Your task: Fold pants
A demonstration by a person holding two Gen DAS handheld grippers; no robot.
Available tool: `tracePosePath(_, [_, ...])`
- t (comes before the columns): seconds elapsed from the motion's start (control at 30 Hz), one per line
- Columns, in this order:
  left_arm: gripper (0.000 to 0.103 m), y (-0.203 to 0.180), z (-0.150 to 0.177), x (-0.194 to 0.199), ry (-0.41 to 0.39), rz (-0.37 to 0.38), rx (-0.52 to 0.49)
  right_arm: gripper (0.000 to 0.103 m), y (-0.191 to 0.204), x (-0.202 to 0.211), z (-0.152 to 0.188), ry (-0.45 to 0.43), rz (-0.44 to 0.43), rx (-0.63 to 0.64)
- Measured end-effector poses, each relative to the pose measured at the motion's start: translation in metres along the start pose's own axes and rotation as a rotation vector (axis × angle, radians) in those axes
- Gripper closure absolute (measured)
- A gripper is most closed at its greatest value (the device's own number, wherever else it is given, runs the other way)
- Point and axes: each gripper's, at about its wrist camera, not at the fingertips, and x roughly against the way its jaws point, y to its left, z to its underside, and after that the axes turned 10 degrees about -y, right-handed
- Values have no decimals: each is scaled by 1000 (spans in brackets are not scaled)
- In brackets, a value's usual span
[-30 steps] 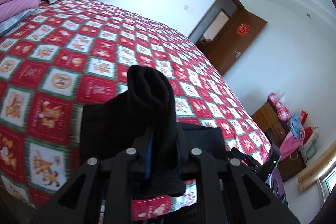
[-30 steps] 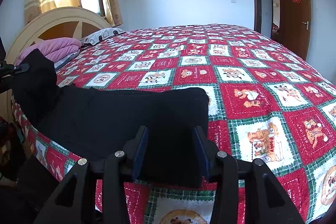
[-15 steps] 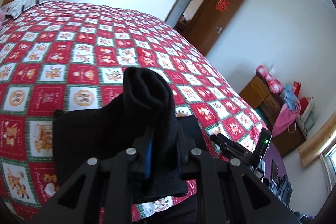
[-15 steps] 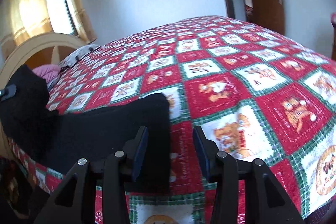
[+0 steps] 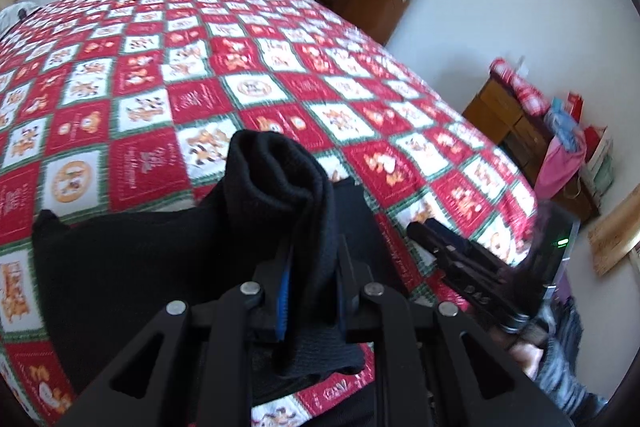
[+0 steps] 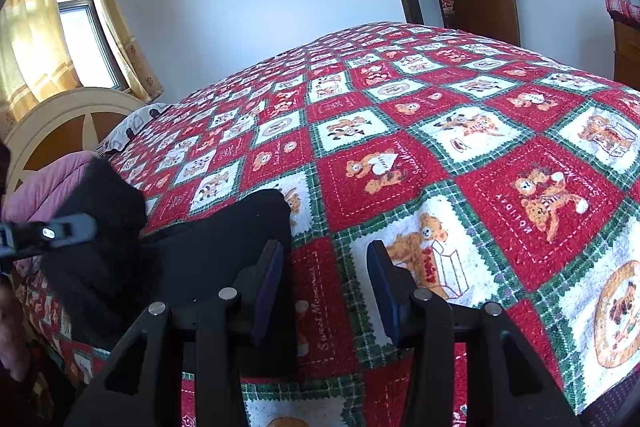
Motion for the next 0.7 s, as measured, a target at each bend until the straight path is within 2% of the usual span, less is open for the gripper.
tracePosePath(0.13, [85, -4, 11, -26, 29, -31, -29, 57, -1, -1, -2, 4, -4, -7])
tracePosePath(0.23, [82, -8, 17, -35, 17, -41, -45, 57, -3, -3, -3, 6, -9, -12])
tracePosePath(0.33, [73, -15, 17, -36, 0, -22, -41, 57, -3, -4, -2, 10, -15, -15])
tracePosePath(0.43, [64, -25, 13, -18, -53, 20, -74, 57, -3, -3, -2, 6, -29, -17])
tracePosePath(0.53, [47, -21, 14, 9, -123, 8, -92, 57, -2, 0, -3, -2, -84, -36])
tracePosePath(0.6, [34, -9, 18, 26, -161, -32, -88, 47, 3, 3, -4, -6, -144, -44])
tracePosePath(0.63, [33, -1, 21, 34, -175, -57, -84, 43, 8, 5, -3, -9, -171, -39])
tracePosePath(0.7, [32, 16, 29, 45, -185, -111, -81, 42, 20, 9, -1, -11, -216, -14])
